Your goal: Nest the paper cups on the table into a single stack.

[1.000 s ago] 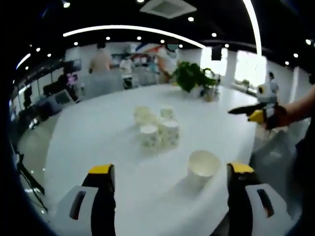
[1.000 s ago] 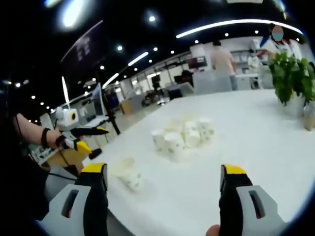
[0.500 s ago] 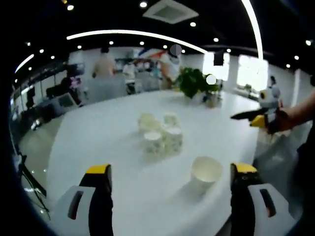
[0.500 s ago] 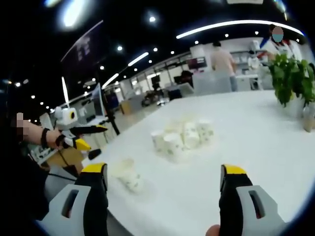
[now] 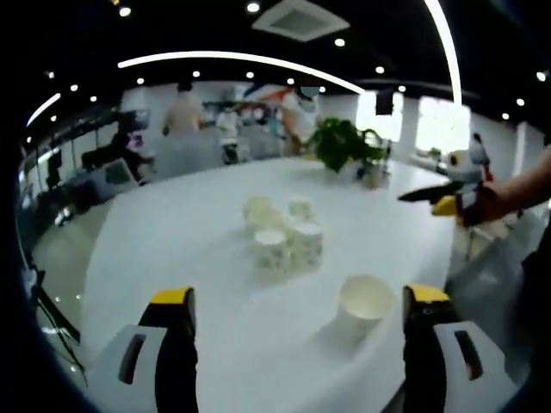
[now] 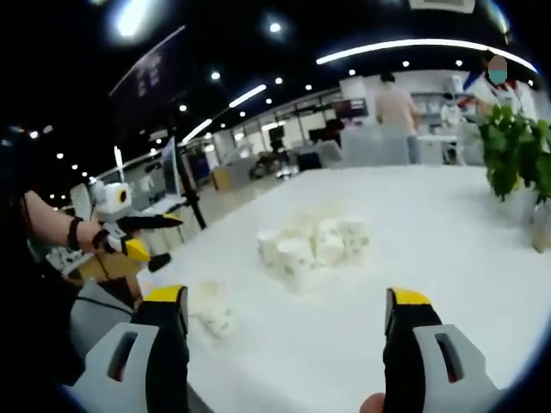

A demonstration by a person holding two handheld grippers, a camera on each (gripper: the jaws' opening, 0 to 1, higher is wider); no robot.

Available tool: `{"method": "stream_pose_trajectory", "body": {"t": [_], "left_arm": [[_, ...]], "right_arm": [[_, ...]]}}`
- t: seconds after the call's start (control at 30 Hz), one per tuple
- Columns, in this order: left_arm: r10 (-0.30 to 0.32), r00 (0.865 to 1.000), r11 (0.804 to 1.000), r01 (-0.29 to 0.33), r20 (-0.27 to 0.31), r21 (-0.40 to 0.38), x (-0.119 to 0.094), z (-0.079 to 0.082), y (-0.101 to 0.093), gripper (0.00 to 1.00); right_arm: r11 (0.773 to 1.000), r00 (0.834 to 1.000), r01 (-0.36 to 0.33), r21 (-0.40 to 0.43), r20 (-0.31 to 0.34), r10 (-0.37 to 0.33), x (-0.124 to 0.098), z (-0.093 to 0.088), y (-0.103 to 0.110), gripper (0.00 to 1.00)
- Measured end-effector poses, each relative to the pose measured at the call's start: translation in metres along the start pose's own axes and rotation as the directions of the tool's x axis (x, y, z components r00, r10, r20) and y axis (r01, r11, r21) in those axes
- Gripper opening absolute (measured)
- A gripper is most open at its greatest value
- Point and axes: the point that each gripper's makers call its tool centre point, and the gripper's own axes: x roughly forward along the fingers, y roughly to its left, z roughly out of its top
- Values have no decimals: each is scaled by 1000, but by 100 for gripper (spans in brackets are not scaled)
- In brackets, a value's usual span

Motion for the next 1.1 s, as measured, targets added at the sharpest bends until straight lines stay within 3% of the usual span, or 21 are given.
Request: {"method": "stream_pose_trajectory", "body": {"t": [0.2,0.53,0.87,1.1], "left_arm": [[-5,1000,1000,5,-14,15,3,-5,-1,100],[-5,1000,1000,5,2,-10,11,1,1,100],[-4,1000,1000,4,-3,-16,18,0,1,100],[0,1000,999,0,6,-32,20,2,2,100]], "right_arm": [[999,1000,1,-39,-12,-2,15,17,-16,93],[995,999,1,-100,-52,-6,46,38,-43,92],[990,993,9,-138,-116,-25,65,39,-67,89],[990,992,12,-142,-124,-30,83,46,-80,88]]}}
